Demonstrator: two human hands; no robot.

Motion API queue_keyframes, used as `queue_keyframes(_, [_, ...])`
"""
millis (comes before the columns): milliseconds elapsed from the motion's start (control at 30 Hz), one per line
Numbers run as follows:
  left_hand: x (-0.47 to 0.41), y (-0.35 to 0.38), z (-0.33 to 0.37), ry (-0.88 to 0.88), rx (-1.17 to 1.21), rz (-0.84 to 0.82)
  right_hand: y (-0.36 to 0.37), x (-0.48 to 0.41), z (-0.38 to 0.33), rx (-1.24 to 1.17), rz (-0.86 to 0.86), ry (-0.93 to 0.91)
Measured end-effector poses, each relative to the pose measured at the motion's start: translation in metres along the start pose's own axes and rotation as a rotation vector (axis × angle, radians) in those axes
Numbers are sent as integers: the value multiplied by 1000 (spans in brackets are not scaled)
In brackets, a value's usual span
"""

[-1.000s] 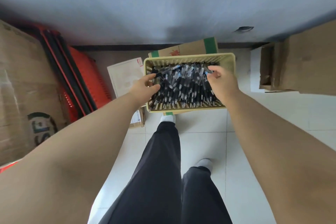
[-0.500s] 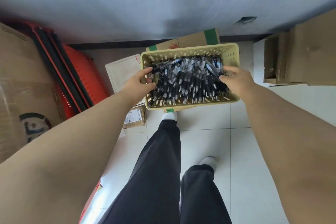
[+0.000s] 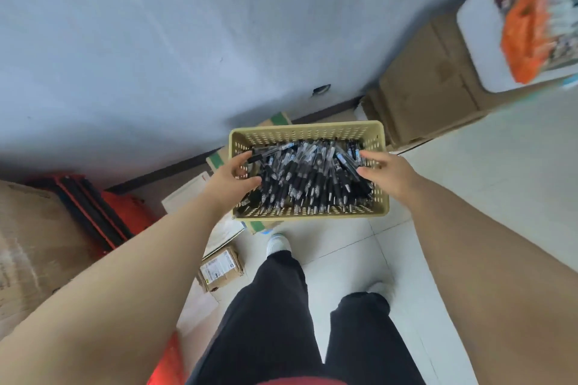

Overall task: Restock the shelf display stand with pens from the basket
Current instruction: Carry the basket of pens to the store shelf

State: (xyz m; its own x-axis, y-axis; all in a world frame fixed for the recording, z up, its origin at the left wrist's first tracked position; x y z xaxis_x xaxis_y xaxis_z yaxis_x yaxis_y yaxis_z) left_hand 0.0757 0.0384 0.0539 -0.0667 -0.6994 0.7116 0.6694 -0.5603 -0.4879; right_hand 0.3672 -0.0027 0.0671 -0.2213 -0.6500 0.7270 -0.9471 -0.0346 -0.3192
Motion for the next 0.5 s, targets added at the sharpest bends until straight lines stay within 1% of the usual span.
queue_keyframes(133, [30, 29, 70, 148, -117, -51, -67, 54, 34, -138, 97, 0])
queue_keyframes(233, [59, 67, 131, 259, -244, -94, -125, 99, 75, -256, 175, -5])
queue_keyframes(300, [78, 97, 172, 317, -263, -128, -163, 126, 104, -315, 220, -3])
queue_keyframes(367, [103, 141, 214, 373, -271, -159, -207, 157, 141, -374, 287, 4])
queue_keyframes(500, [160, 239, 282, 429, -303, -225, -283, 225, 219, -474, 411, 13])
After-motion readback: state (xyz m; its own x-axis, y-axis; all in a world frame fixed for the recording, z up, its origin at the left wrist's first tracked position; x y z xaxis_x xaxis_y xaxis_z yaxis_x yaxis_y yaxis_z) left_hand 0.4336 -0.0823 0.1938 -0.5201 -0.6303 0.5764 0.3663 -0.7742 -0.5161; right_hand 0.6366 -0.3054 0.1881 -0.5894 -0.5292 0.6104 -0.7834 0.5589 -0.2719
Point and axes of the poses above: each hand's wrist, its own x-axis away from the middle knuckle, its own y-axis out of the palm, z = x × y, the point moved 2 cm from there along -x, towards the middle knuckle, and after that the axes turned 13 degrees about -x, right-handed, at the moved point
